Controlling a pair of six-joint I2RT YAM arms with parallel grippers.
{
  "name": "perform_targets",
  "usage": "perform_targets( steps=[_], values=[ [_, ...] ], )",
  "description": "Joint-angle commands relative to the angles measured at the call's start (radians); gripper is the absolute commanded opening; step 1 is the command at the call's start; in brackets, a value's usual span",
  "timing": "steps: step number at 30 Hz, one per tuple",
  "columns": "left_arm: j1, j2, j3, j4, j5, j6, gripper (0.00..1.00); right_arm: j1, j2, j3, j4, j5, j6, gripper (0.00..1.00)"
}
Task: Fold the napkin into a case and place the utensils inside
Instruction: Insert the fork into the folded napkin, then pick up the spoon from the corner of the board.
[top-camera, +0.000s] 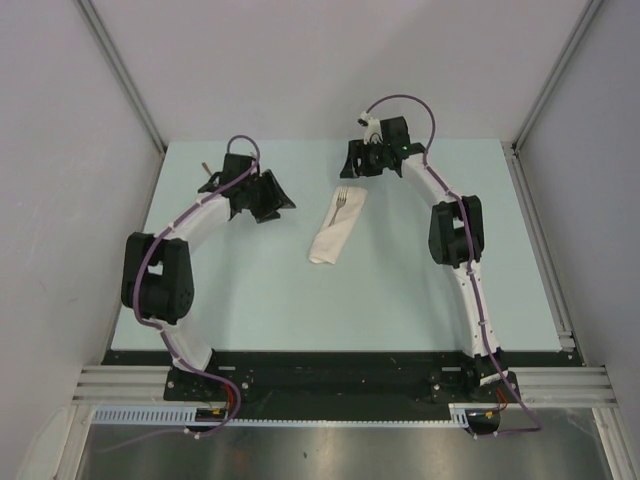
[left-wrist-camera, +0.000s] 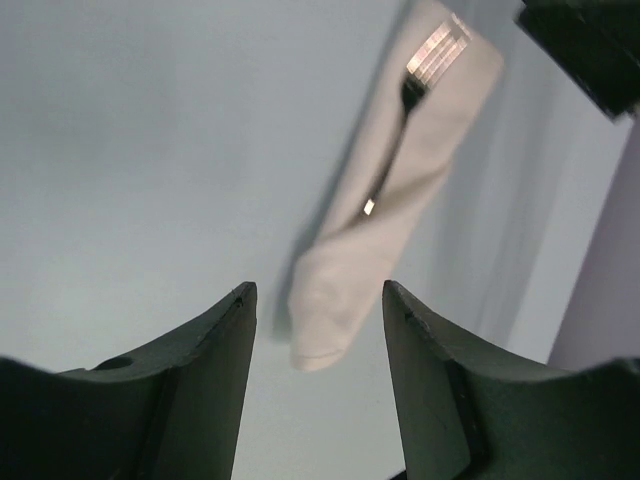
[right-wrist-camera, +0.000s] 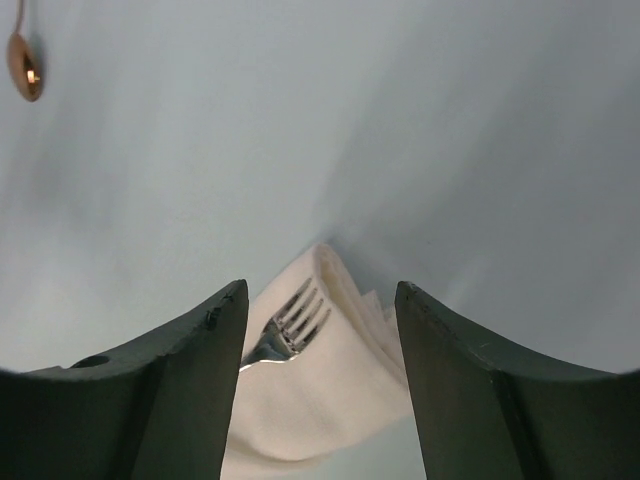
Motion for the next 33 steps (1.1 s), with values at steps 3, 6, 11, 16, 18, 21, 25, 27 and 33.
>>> perform_targets(
  steps=[3,6,11,16,18,21,25,27,33],
  values=[
    [0.16,0.091,0.181,-0.164,-0.292,0.002,0.58,0.053,-0.251,-0.132,-0.014,0.269,-0.088,0.7],
    [0.22,0.222,0.335,-0.275,-0.393,0.027,0.56,0.088,-0.374,-0.238,0.01,0.355,-0.151,0.72],
    [0.272,0.406,0.629,-0.377,-0.461,0.05,0.56,0.121,-0.532,-0.473,0.105,0.304,-0.134,0.74],
    [0.282,0.554,0.808,-0.44,-0.525,0.039,0.56,0.122,-0.618,-0.594,0.162,0.285,-0.134,0.75],
    [0.285,0.588,0.851,-0.463,-0.542,0.03,0.56,0.119,-0.644,-0.628,0.168,0.282,-0.132,0.75],
    [0.283,0.623,0.879,-0.452,-0.542,0.022,0.56,0.118,-0.661,-0.664,0.193,0.267,-0.131,0.75],
    [0.291,0.654,0.887,-0.435,-0.536,0.007,0.56,0.111,-0.667,-0.687,0.202,0.253,-0.123,0.75],
    [0.294,0.663,0.887,-0.411,-0.521,0.01,0.56,0.111,-0.673,-0.703,0.205,0.247,-0.123,0.74],
    [0.295,0.73,0.943,-0.408,-0.444,0.011,0.51,0.118,-0.714,-0.756,0.225,0.27,-0.105,0.74]
  ],
)
